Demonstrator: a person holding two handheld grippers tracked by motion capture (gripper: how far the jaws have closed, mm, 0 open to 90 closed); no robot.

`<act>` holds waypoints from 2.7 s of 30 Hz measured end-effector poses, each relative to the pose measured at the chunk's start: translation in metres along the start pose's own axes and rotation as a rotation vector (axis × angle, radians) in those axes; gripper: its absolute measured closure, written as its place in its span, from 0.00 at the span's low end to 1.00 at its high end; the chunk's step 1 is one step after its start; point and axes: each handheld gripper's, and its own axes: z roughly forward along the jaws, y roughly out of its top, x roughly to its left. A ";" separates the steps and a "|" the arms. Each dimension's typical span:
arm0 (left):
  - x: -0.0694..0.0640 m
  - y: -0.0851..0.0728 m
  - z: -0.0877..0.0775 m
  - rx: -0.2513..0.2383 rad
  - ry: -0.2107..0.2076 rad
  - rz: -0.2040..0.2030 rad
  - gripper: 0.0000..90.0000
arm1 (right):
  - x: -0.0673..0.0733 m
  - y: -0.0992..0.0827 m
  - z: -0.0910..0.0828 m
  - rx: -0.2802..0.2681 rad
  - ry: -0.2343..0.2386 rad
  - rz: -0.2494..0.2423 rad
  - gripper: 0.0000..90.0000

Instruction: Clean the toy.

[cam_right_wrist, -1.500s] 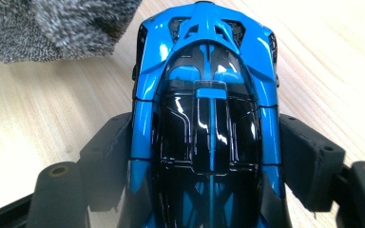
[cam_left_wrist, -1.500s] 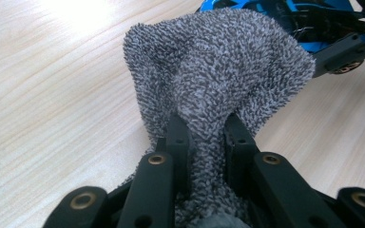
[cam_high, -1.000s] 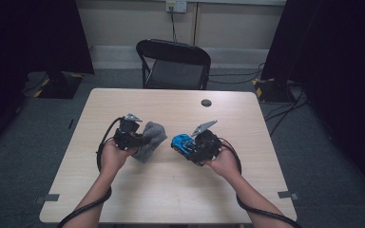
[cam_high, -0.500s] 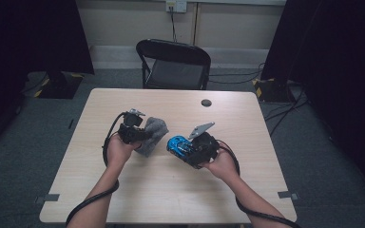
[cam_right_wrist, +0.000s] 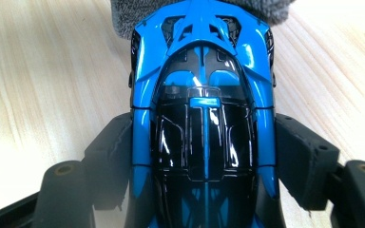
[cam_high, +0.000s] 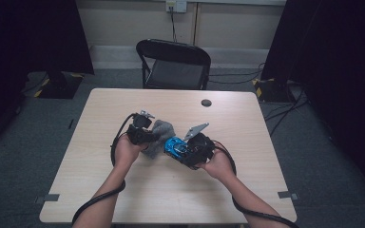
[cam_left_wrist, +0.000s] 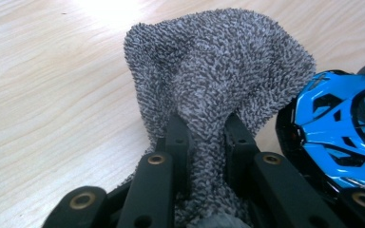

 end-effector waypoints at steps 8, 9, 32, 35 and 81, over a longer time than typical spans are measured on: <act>-0.006 0.002 0.005 0.019 -0.011 0.032 0.85 | 0.003 0.000 0.001 0.009 0.013 -0.012 0.32; -0.006 0.002 0.005 0.024 -0.016 0.031 0.85 | 0.003 0.000 0.001 0.010 0.013 -0.015 0.32; -0.003 -0.012 -0.007 0.041 -0.043 0.028 0.85 | -0.007 -0.006 0.001 0.024 -0.019 0.027 0.32; -0.002 -0.014 -0.010 0.038 -0.054 0.027 0.85 | -0.011 -0.008 -0.001 0.018 -0.025 0.041 0.32; 0.016 -0.001 -0.029 -0.033 -0.020 -0.015 0.85 | -0.007 -0.006 -0.009 -0.005 -0.026 0.028 0.32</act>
